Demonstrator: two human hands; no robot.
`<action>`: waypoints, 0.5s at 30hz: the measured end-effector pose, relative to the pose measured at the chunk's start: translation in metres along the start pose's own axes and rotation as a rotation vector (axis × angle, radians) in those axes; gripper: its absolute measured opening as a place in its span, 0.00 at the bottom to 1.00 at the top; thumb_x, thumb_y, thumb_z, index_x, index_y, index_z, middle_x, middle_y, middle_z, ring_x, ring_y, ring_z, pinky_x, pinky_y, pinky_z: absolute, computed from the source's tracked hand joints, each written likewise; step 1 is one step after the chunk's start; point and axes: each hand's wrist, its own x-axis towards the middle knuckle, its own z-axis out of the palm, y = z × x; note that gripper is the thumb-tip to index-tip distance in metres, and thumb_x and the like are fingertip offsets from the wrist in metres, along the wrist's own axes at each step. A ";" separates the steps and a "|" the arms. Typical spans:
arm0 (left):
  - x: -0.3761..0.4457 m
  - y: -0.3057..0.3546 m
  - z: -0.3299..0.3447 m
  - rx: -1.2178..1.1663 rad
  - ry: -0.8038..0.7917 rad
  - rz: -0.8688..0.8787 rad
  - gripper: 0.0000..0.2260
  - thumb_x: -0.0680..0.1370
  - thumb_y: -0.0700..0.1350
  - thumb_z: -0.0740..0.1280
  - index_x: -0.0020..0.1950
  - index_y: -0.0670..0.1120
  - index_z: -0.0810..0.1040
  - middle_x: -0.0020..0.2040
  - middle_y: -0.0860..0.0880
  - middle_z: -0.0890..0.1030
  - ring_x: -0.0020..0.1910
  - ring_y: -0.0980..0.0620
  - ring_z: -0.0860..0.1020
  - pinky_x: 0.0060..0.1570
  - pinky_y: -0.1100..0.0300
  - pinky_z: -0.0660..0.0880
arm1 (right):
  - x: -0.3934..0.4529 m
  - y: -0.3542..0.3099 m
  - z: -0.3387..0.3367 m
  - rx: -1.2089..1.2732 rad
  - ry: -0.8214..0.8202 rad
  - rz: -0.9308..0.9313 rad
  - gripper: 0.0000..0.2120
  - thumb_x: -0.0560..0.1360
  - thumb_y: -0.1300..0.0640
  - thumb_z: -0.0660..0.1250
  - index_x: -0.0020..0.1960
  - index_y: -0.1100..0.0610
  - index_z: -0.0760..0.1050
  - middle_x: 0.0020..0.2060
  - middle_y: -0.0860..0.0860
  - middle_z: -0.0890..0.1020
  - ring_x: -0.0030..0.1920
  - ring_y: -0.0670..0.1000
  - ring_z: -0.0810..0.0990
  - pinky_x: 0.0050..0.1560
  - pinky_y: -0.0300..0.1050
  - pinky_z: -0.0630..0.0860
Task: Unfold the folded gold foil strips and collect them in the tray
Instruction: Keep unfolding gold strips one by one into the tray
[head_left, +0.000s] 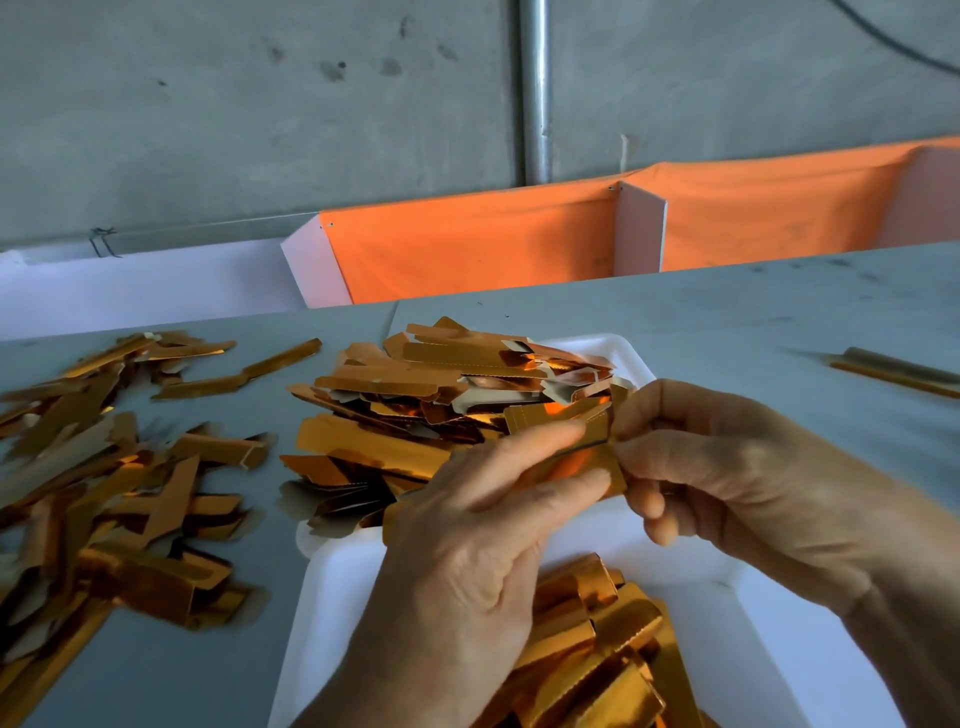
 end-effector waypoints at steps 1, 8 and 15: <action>0.000 0.000 -0.001 -0.007 -0.002 -0.006 0.15 0.76 0.42 0.60 0.59 0.47 0.81 0.64 0.54 0.77 0.60 0.54 0.77 0.51 0.57 0.80 | 0.000 0.000 0.000 0.006 -0.016 -0.013 0.06 0.71 0.70 0.70 0.39 0.60 0.77 0.26 0.57 0.75 0.24 0.50 0.73 0.25 0.37 0.73; -0.001 -0.002 -0.001 -0.112 0.029 0.021 0.18 0.72 0.29 0.68 0.57 0.45 0.81 0.63 0.50 0.77 0.63 0.58 0.75 0.56 0.70 0.73 | -0.002 -0.003 -0.007 0.121 -0.175 -0.067 0.04 0.66 0.62 0.69 0.42 0.58 0.79 0.30 0.55 0.76 0.26 0.49 0.75 0.25 0.38 0.74; 0.000 -0.004 -0.002 -0.220 -0.001 0.059 0.16 0.73 0.31 0.66 0.59 0.43 0.80 0.63 0.48 0.76 0.63 0.56 0.75 0.56 0.67 0.75 | 0.001 0.002 -0.012 0.177 -0.191 -0.054 0.12 0.61 0.57 0.79 0.41 0.58 0.79 0.28 0.53 0.72 0.23 0.47 0.71 0.24 0.37 0.70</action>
